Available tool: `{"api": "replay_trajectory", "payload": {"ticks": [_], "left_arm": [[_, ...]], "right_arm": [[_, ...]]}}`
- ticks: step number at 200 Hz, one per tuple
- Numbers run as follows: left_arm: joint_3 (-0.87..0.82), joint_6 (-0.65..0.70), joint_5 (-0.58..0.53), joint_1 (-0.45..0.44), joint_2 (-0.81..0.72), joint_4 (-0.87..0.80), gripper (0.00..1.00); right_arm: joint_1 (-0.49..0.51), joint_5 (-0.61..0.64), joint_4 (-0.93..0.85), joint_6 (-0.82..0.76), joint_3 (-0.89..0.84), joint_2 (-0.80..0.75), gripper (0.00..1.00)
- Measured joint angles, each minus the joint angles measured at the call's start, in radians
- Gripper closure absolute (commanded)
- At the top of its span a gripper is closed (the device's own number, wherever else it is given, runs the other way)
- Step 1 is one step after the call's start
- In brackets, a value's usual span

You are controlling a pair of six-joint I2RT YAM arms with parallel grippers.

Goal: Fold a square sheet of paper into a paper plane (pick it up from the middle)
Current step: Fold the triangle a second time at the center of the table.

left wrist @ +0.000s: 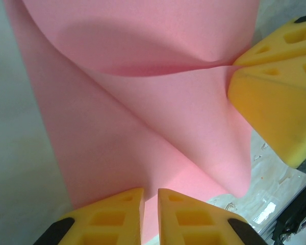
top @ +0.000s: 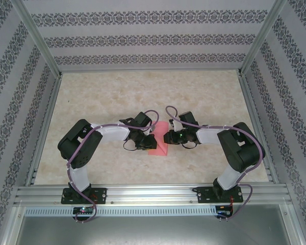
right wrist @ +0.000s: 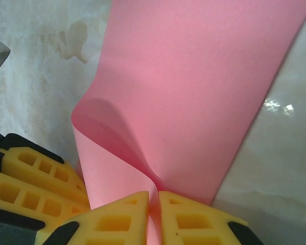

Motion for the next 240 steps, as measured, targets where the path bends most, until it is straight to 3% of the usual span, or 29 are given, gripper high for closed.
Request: {"api": "replay_trajectory", "payload": {"ticks": [174, 208, 240], "left_arm": [[0.01, 0.025, -0.023, -0.005, 0.0, -0.022, 0.83], [0.012, 0.025, -0.023, -0.006, 0.0, -0.025, 0.83], [0.017, 0.025, -0.027, -0.006, 0.0, -0.031, 0.83]], "right_arm": [[0.015, 0.04, -0.068, -0.062, 0.059, 0.028, 0.85], [0.035, 0.069, -0.132, -0.057, 0.059, -0.049, 0.66], [0.075, 0.136, -0.135, -0.057, 0.006, -0.288, 0.55]]}}
